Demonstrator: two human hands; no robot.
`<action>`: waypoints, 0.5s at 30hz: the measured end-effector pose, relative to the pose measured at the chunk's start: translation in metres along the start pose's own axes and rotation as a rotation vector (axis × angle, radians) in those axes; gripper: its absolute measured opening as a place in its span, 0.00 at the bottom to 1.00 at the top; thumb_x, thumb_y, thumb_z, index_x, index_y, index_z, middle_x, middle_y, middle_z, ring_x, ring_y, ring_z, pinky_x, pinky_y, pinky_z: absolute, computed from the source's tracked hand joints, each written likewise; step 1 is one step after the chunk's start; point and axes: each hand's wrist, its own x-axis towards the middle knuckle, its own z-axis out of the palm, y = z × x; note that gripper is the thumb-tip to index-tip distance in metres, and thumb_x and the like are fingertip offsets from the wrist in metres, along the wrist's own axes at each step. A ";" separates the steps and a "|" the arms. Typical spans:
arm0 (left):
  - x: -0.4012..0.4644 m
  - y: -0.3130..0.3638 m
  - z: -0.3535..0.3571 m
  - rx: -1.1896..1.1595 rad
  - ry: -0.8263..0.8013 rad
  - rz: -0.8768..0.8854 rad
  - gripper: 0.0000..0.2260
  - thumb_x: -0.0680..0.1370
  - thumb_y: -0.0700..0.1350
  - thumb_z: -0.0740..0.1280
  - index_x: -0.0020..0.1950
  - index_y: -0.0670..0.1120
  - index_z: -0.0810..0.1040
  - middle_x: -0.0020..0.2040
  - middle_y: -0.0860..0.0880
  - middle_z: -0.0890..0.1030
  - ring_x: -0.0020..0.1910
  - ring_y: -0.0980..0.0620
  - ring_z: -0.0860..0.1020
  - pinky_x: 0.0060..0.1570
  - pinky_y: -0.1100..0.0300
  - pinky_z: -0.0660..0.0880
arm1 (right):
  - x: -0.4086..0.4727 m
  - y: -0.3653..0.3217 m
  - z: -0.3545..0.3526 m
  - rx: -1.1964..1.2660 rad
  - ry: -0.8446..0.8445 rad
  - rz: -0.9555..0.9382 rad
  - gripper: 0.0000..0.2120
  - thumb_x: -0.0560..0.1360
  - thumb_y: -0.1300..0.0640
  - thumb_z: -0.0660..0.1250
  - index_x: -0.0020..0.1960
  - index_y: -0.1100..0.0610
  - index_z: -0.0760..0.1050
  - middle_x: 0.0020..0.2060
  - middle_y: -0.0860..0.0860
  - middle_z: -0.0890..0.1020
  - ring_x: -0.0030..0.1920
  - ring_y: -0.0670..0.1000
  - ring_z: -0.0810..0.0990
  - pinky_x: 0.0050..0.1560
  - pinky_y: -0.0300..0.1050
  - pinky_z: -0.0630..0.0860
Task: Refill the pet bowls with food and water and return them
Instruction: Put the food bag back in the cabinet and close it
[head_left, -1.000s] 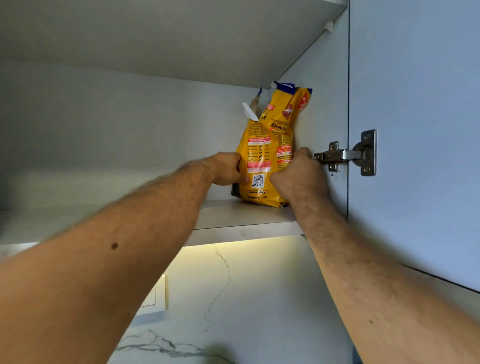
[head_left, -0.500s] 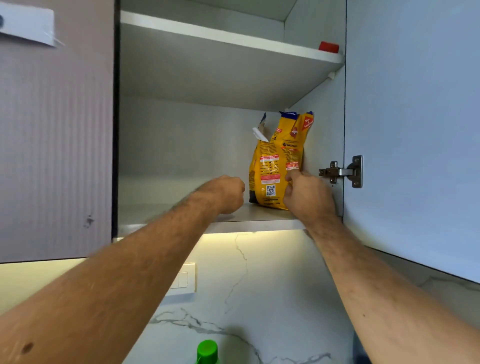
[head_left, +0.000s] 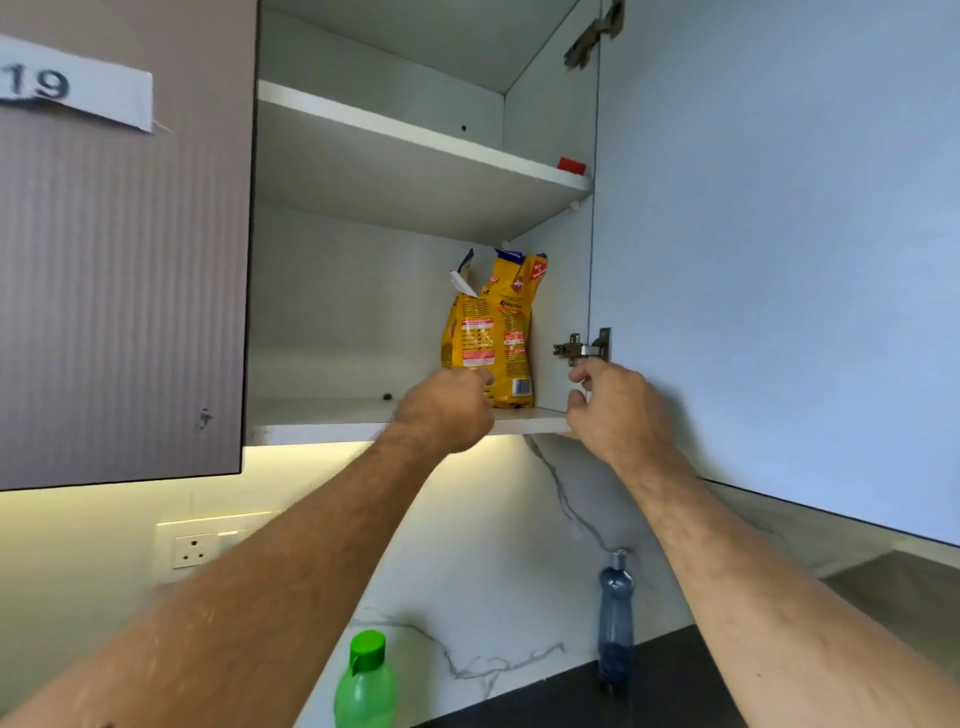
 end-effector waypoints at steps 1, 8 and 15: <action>-0.006 0.009 0.001 -0.016 0.021 0.017 0.20 0.82 0.49 0.61 0.74 0.52 0.70 0.68 0.44 0.76 0.63 0.42 0.75 0.58 0.48 0.76 | -0.004 0.003 -0.012 -0.028 0.039 0.006 0.13 0.78 0.58 0.67 0.61 0.53 0.81 0.54 0.54 0.86 0.54 0.58 0.83 0.47 0.46 0.77; -0.039 0.069 -0.015 -0.134 0.065 0.081 0.22 0.81 0.47 0.61 0.76 0.52 0.67 0.71 0.46 0.73 0.66 0.44 0.72 0.61 0.46 0.76 | -0.021 0.021 -0.102 -0.083 0.156 0.069 0.12 0.77 0.58 0.65 0.59 0.54 0.81 0.52 0.53 0.84 0.53 0.59 0.82 0.46 0.49 0.76; -0.074 0.144 -0.044 -0.204 0.116 0.115 0.21 0.81 0.45 0.62 0.75 0.49 0.68 0.71 0.46 0.74 0.68 0.45 0.73 0.63 0.50 0.73 | -0.051 0.050 -0.187 -0.070 0.162 0.088 0.13 0.77 0.58 0.66 0.61 0.54 0.80 0.55 0.53 0.84 0.56 0.59 0.80 0.52 0.51 0.78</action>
